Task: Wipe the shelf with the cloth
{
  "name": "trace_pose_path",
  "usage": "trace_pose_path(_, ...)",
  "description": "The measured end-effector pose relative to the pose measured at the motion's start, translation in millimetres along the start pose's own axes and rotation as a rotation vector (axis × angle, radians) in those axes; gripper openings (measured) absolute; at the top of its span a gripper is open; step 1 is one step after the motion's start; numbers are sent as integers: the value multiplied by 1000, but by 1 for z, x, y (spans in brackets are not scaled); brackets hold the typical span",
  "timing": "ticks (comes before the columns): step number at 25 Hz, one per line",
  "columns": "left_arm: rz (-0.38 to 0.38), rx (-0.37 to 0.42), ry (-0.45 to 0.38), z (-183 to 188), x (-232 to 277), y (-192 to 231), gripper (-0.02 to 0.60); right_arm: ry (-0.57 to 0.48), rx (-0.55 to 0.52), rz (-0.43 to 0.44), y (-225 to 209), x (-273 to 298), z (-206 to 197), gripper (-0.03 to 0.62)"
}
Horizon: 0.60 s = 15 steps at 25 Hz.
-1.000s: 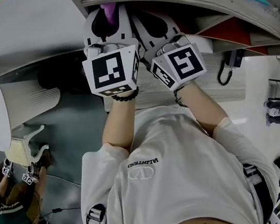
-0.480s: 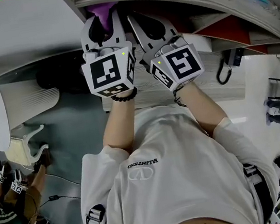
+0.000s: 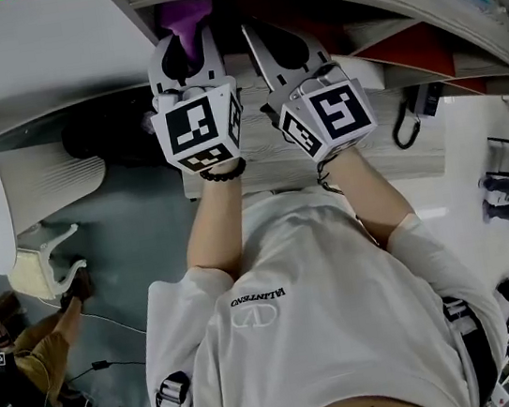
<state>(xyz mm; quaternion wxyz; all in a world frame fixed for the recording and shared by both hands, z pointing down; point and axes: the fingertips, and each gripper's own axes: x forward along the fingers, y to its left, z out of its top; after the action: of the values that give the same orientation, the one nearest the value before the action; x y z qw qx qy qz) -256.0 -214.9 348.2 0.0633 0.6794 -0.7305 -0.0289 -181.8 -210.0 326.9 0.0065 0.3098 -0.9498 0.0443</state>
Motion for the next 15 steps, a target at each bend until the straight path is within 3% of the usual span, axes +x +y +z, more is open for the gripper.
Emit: trace_pose_path(15, 14, 17, 47, -32, 1, 5, 78, 14, 9, -24, -8, -11, -8, -2)
